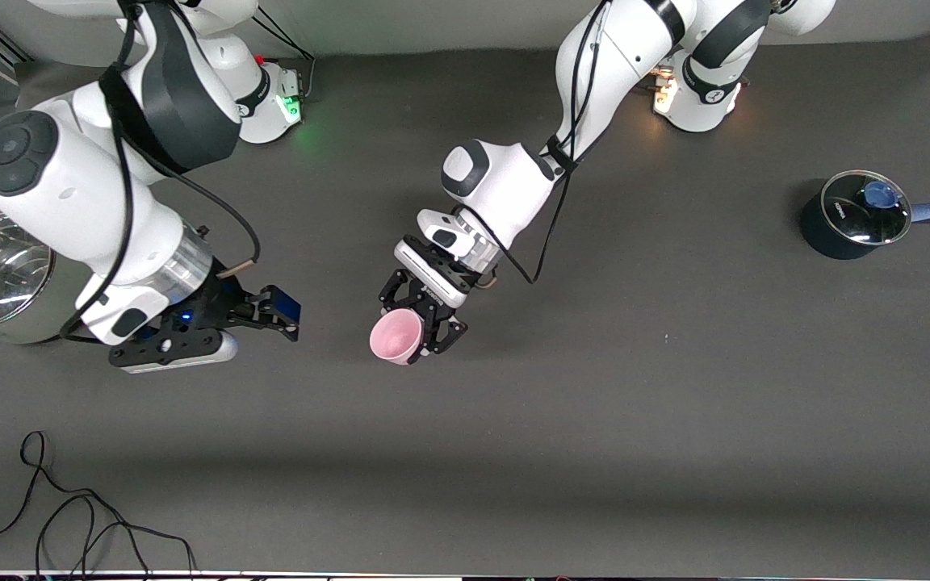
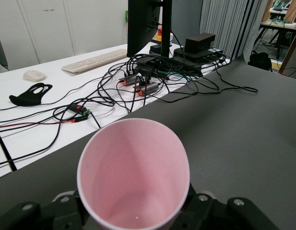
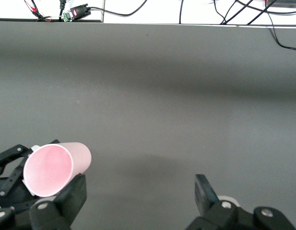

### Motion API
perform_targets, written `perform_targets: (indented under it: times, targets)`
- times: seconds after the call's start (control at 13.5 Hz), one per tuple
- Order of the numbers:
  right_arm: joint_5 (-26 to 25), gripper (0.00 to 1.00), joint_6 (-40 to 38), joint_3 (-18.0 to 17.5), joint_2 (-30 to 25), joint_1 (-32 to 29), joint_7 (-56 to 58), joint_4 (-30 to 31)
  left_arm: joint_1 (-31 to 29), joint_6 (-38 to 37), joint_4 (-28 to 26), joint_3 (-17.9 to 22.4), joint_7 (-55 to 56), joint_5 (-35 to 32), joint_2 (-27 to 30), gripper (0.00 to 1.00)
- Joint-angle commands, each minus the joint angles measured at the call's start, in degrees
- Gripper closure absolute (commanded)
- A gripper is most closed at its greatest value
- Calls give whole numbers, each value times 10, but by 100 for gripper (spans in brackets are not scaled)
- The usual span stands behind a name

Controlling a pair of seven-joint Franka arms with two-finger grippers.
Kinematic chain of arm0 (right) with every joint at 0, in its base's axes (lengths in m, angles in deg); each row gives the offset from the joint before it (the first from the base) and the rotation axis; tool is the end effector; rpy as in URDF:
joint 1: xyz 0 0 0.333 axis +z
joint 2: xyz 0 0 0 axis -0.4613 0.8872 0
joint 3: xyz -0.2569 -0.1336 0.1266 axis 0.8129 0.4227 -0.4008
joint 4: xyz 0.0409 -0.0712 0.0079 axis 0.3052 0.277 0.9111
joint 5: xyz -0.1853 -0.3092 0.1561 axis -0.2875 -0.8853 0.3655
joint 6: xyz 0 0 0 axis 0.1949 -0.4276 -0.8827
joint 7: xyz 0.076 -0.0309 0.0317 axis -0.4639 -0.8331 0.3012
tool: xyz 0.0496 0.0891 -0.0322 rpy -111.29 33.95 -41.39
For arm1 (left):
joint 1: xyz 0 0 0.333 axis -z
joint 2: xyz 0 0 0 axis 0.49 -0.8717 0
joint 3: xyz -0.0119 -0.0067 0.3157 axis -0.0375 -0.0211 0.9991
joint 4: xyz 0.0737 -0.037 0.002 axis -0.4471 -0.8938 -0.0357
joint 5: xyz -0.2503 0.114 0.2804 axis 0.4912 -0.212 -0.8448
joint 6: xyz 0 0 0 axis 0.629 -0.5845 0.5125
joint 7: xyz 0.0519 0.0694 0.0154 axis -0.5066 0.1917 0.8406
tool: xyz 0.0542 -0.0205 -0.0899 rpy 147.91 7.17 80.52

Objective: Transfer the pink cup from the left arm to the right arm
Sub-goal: 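Move the right gripper toward the pink cup held by the left gripper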

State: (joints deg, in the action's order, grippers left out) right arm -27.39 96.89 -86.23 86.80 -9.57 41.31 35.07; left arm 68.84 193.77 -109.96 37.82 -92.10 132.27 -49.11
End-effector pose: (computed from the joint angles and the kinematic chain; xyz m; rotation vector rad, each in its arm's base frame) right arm 0.6443 0.2355 0.5519 -3.0058 -0.0665 -0.2584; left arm 0.5350 -0.5325 0.3361 2.2162 -0.8496 1.3269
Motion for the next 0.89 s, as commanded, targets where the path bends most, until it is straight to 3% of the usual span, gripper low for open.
perform_targets:
  times: [0.0, 0.3, 0.82]
  targets:
    - [-8, 0, 2, 6, 8, 14, -48, -24, 9, 3, 7, 10, 9, 3, -1, 100]
    - [-48, 0, 12, 6, 16, 46, -114, -24, 9, 4, 7, 9, 9, 3, -1, 100]
    - [-48, 0, 35, 4, 36, 74, -150, -24, 9, 5, 7, 9, 19, 3, -1, 100]
